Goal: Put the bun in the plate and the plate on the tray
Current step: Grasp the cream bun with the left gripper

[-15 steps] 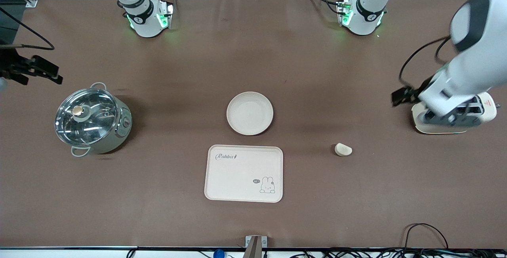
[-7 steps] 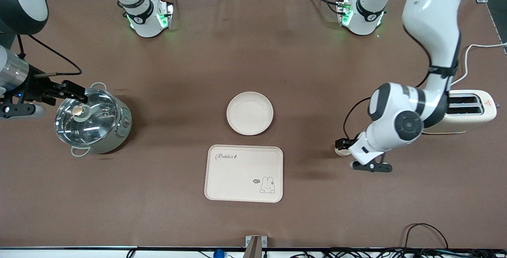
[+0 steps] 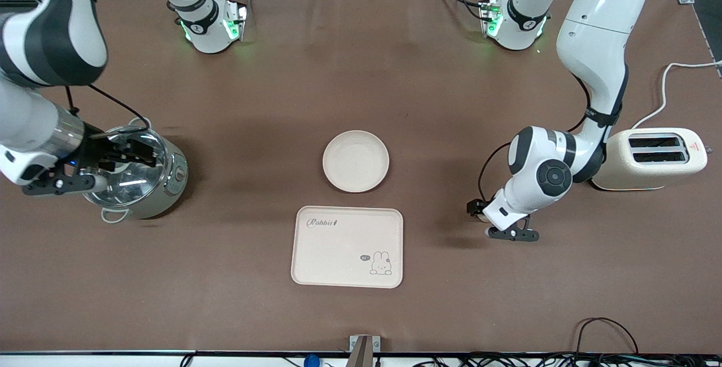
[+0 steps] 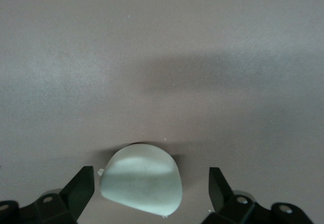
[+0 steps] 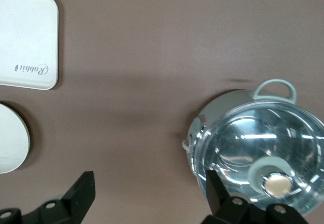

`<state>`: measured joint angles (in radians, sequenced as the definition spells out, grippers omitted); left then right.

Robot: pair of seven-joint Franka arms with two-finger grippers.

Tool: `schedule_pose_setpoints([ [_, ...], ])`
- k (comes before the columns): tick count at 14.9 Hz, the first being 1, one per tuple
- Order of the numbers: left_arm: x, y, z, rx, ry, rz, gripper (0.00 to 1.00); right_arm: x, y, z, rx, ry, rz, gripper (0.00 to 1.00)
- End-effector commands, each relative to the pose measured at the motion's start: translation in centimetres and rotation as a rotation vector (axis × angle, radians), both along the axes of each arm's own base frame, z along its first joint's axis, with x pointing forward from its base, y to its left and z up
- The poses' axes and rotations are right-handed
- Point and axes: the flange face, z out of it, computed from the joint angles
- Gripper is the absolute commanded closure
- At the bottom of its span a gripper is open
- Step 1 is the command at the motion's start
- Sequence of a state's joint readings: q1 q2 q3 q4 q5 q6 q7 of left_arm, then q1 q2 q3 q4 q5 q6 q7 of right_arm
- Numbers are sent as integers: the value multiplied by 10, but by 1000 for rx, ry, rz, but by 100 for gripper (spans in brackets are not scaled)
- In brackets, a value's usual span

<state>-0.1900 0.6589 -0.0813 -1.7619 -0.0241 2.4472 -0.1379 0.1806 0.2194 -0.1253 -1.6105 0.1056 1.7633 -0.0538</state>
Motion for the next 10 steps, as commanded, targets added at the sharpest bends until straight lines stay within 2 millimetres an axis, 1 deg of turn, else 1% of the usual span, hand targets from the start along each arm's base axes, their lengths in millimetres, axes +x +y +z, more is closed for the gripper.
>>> schedule_pose_setpoints([
  [1, -4, 5, 7, -1, -13, -9, 58, 9, 10, -19, 37, 15, -3, 6],
  [2, -4, 4, 7, -1, -13, -11, 71, 10, 14, -25, 42, 23, -1, 7],
  [3, -4, 4, 7, 0, -13, -14, 82, 11, 20, -28, 42, 21, 7, 7],
  [4, -5, 2, 7, -1, -13, -15, 92, 12, 24, -30, 42, 21, 13, 7],
  [5, -6, 2, 6, 1, -10, -15, 99, 14, 26, -36, 40, 29, 16, 7],
  [6, -6, -1, 6, 0, -12, -20, 100, 16, 29, -38, 40, 31, 17, 8],
  [7, -6, -6, 10, -3, -15, -16, 100, 16, 36, -42, 43, 37, 26, 8],
  [8, -8, -27, 22, -16, -24, -31, 100, 16, 43, -44, 46, 41, 34, 9],
  [9, -11, -50, 40, -32, -27, -19, 100, 16, 47, -50, 53, 49, 37, 9],
  [10, -15, -74, 54, -29, -9, 27, 100, 17, 51, -55, 56, 58, 40, 10],
])
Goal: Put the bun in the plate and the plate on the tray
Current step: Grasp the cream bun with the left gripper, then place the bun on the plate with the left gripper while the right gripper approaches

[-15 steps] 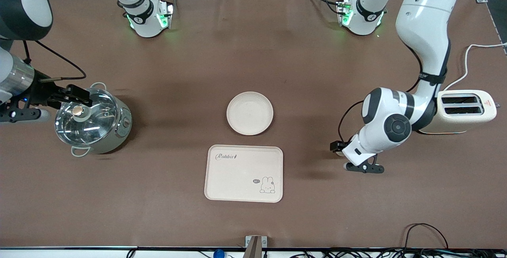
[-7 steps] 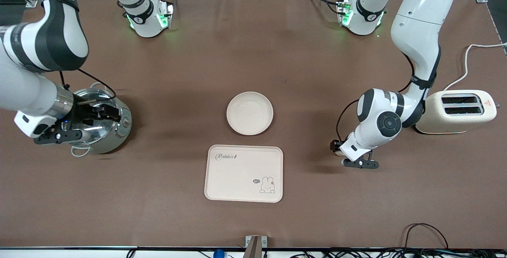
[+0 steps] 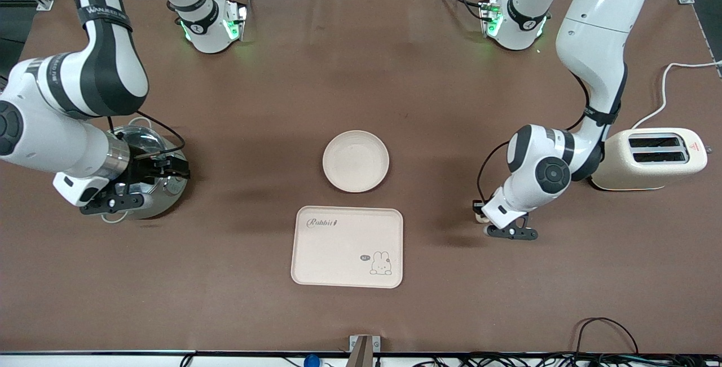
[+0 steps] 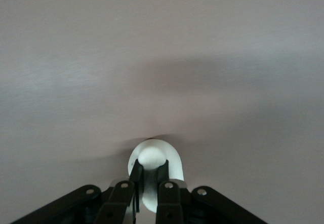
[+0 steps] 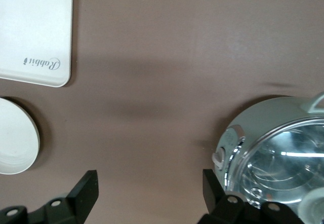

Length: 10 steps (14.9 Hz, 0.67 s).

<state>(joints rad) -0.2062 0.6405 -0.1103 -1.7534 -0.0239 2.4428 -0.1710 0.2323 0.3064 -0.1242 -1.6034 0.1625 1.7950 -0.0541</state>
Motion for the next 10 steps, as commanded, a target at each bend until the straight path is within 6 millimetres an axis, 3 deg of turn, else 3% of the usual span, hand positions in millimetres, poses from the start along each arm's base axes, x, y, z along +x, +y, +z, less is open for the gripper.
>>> schedule_pose_setpoints([
  [1, -15, -77, 54, -8, 18, 77, 100, 5, 15, -10, 21, 13, 10, 10],
  [3, -39, -163, 78, -19, 32, 117, 100, 6, 27, -16, 23, 21, 24, 11],
  [5, -63, -230, 72, -26, 55, 229, 100, 7, 35, -27, 46, 39, 23, 11],
  [7, -91, -279, 54, -27, 80, 318, 100, 8, 39, -40, 66, 61, 14, 11],
  [10, -125, -320, 29, -30, 89, 384, 100, 7, 55, -55, 67, 86, 28, 11],
])
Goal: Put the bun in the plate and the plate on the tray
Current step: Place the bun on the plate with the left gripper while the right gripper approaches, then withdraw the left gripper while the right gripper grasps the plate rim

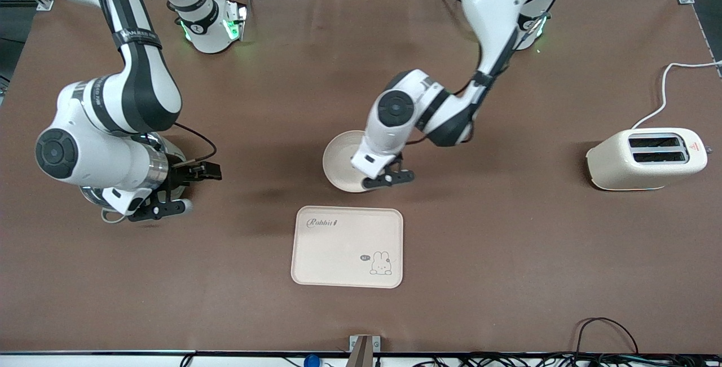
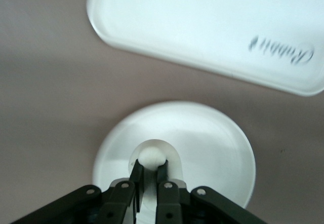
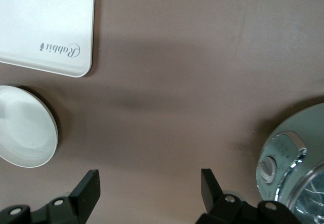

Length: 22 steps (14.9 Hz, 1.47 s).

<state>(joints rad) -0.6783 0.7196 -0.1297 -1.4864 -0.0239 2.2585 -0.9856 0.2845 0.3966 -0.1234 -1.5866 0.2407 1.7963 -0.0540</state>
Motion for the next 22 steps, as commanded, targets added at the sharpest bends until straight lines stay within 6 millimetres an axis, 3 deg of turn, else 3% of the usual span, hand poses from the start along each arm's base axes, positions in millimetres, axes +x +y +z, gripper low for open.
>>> schedule_pose_setpoints([
  [1, -5, -19, -23, -9, 1, 81, 95, 2, 19, -10, 12, 14, 13, 11],
  [2, -8, -22, -29, -4, 10, 109, 74, 2, 28, -13, 12, 17, 23, 11],
  [3, -9, -23, -33, -2, 10, 118, 21, 2, 35, -20, 25, 27, 24, 11],
  [4, -14, -29, -33, -8, -1, 109, 0, 2, 40, -26, 66, 45, 10, 11],
  [6, -16, -31, -33, -8, -3, 109, 0, 3, 48, -45, 133, 85, -22, 11],
  [11, -17, -33, -29, -9, -9, 103, 0, -3, 99, -79, 172, 89, -11, 13],
  [14, -2, -16, -17, 45, -69, 22, 0, -6, 112, -89, 184, 98, -18, 14],
  [17, 47, 51, 31, 136, -71, -80, 0, -14, 134, -105, 190, 119, -1, 21],
  [22, 128, 222, 142, 165, -73, -249, 0, -41, 186, -142, 194, 161, 47, 35],
])
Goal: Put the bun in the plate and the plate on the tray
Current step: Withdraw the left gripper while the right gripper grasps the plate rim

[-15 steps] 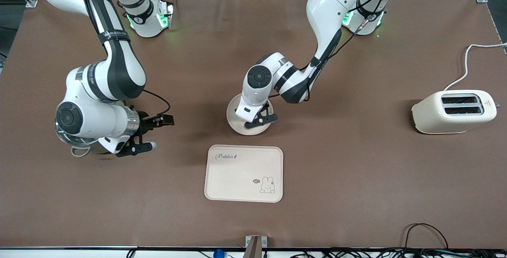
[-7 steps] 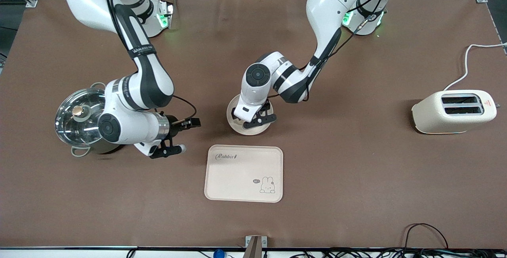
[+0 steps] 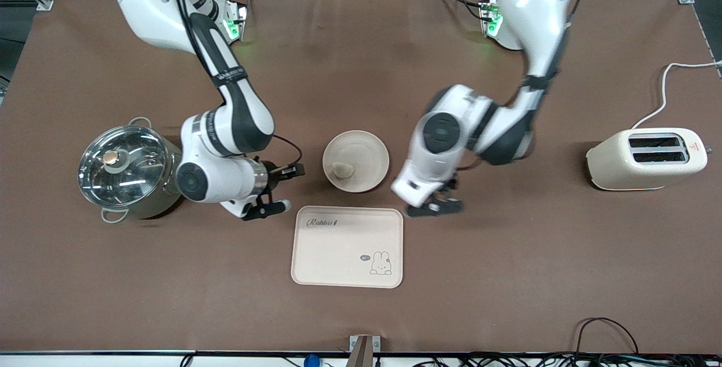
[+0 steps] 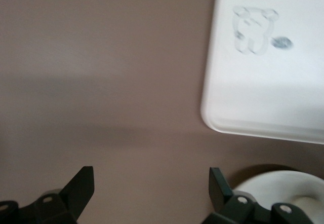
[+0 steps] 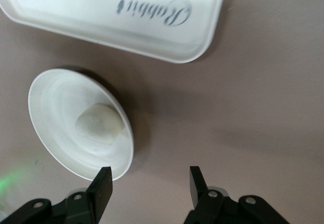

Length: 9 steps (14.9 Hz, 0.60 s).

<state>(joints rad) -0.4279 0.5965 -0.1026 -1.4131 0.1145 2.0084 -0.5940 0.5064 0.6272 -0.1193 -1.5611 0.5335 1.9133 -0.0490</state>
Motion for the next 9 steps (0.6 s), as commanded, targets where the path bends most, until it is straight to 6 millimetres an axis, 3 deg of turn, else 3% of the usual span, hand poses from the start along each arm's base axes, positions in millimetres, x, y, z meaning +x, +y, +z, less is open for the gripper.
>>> schedule_pose_setpoints([
  [1, 19, 90, 64, 12, -7, -73, 0, -17, 32, -19, 22, 32, 14, 35],
  [4, 19, 158, 127, 19, -14, -60, 0, -34, 51, -34, 10, 47, 40, 38],
  [9, -29, 216, 238, -18, -17, -7, 0, -46, 64, -63, -13, 41, 52, 42],
])
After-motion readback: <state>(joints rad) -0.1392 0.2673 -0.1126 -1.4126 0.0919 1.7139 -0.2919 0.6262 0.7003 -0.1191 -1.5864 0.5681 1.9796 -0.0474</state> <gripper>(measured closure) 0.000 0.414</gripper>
